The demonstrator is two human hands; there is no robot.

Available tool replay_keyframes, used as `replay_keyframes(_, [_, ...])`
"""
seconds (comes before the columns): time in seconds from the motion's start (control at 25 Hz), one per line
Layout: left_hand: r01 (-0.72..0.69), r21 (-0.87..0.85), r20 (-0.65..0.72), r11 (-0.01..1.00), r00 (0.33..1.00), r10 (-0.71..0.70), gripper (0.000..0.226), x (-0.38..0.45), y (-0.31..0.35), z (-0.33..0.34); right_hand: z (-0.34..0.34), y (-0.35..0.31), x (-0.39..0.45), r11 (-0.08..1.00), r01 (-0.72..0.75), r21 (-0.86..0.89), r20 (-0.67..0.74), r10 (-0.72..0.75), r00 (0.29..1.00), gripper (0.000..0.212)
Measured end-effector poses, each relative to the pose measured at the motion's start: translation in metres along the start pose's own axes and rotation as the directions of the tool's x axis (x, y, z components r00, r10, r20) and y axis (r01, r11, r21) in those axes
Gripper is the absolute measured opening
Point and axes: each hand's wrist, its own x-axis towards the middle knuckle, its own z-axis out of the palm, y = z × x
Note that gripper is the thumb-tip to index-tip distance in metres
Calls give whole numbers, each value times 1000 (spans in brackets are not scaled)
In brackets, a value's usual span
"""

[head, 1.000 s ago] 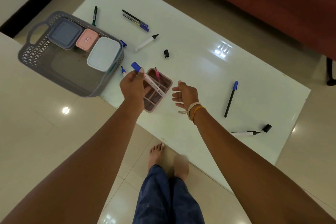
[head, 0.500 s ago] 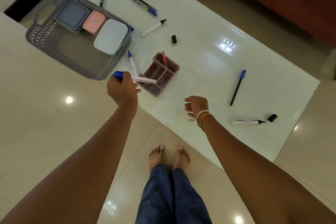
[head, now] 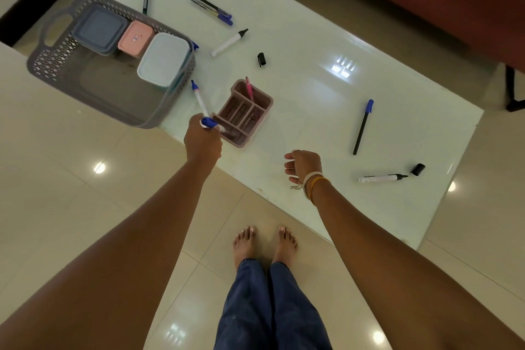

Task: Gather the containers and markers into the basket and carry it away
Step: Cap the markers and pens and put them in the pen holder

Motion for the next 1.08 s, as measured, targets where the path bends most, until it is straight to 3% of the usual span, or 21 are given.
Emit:
replay_keyframes(0.16, [61,-160,-172,985,981,-89,60,-27,9,19,-14,15,-2,1000,-21,2,-23,21,1000,20])
replay_keyframes(0.24, [-45,-135,-248,990,969,10,64,-48,13,32,-27,19,-3,1000,-22,-4,-46,22,999,20])
replay_keyframes(0.36, [-267,-2,-245,964,934,259,65,-77,16,58,-52,22,2,999,-34,25,-111,37,993,23])
replay_keyframes(0.44, [-343,84,-103,936,931,350,55,-91,17,78,-75,24,7,996,-45,76,-180,58,982,24])
replay_keyframes(0.52, [-347,99,187,933,927,325,43,-100,16,100,-101,29,16,997,-46,55,-299,60,952,26])
replay_keyframes(0.64, [-340,119,504,933,830,238,33,-114,11,132,-134,34,27,993,-66,95,-560,108,821,50])
replay_keyframes(0.76, [-345,109,557,932,798,230,32,-124,5,164,-158,38,49,972,-143,188,-593,228,772,69])
replay_keyframes(0.88, [-310,133,553,941,811,189,33,-125,5,182,-168,44,60,965,-248,87,-556,253,792,57])
replay_keyframes(0.96, [-315,166,564,934,807,172,33,-126,7,190,-170,49,58,978,-203,44,-563,192,804,44])
replay_keyframes(1.08, [-308,200,569,930,809,146,34,-130,16,202,-182,52,54,996,-46,78,-649,85,756,29])
